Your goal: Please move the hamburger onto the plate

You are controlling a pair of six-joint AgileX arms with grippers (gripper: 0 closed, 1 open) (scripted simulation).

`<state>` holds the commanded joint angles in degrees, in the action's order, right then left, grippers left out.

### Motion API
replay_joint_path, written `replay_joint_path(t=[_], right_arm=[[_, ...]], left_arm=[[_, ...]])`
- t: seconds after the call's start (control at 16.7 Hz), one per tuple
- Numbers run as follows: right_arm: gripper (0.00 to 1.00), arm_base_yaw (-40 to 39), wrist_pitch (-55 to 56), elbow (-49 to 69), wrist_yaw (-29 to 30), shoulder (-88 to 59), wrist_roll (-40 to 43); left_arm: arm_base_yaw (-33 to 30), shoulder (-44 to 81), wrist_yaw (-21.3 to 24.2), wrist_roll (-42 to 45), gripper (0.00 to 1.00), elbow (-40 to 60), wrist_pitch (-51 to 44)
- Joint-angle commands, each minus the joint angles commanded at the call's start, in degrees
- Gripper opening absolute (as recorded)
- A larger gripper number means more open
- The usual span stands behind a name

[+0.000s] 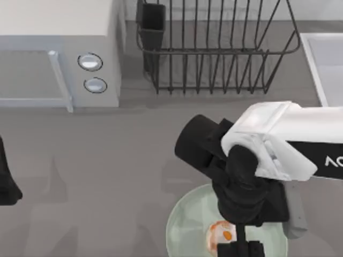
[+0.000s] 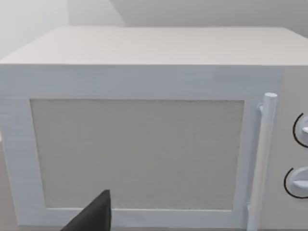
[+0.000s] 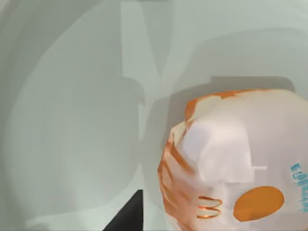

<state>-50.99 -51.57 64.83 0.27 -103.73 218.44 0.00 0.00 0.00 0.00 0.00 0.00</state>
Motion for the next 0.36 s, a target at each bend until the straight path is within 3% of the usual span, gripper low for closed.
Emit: replay_joint_path(t=[0.36], right_arm=[[1.00, 0.00, 0.00, 0.00, 0.00, 0.00, 0.00]], left_arm=[[0.00, 0.00, 0.00, 0.00, 1.00, 0.00, 0.00]])
